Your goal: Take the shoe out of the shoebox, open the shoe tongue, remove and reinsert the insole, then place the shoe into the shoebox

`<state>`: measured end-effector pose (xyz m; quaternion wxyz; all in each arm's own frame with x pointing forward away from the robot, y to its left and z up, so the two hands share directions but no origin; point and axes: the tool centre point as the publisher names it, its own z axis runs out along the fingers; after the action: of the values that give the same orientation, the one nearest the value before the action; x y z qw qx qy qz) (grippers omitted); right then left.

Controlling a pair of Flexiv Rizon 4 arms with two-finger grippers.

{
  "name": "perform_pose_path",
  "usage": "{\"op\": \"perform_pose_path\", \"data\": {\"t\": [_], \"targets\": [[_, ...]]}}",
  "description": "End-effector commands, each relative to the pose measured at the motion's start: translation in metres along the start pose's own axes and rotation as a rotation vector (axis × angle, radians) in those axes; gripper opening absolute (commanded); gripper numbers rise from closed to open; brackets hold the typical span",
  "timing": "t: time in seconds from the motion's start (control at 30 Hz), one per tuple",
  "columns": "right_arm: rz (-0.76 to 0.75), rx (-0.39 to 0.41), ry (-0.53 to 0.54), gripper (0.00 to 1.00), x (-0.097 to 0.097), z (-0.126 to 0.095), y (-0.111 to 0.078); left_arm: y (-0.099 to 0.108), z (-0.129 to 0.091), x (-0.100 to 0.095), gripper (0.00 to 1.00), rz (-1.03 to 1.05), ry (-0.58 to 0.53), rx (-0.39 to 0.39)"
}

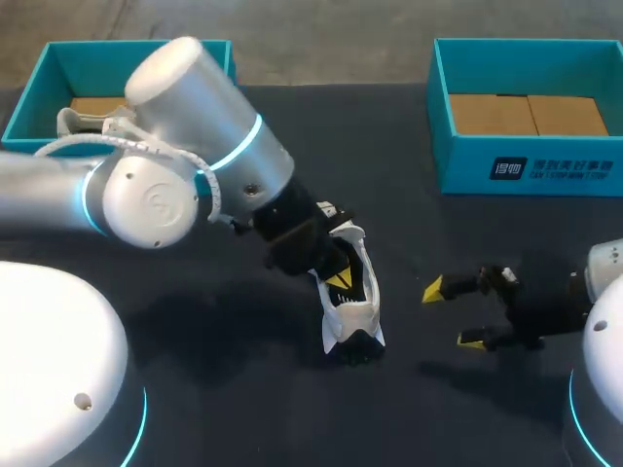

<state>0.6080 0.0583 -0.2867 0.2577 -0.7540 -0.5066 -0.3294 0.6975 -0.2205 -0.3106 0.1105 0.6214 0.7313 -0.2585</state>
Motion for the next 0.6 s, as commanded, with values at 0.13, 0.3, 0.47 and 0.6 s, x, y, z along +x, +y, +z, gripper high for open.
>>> {"op": "perform_pose_path", "data": {"t": [0.13, 0.3, 0.47, 0.6], "targets": [[-0.01, -0.029, -0.013, 1.0, -0.007, -0.071, -0.006, 0.001, 0.004, -0.007, 0.0, 0.044, 0.232, -0.064], [-0.011, -0.026, -0.036, 1.0, -0.01, -0.084, -0.001, 0.005, 0.009, -0.005, 0.0, 0.06, 0.287, -0.075], [-0.008, -0.025, -0.065, 1.0, -0.014, -0.1, 0.006, 0.008, 0.012, -0.003, 0.0, 0.067, 0.321, -0.078], [-0.01, -0.022, -0.077, 1.0, -0.015, -0.108, 0.012, 0.011, 0.012, -0.003, 0.0, 0.069, 0.36, -0.075]]}}
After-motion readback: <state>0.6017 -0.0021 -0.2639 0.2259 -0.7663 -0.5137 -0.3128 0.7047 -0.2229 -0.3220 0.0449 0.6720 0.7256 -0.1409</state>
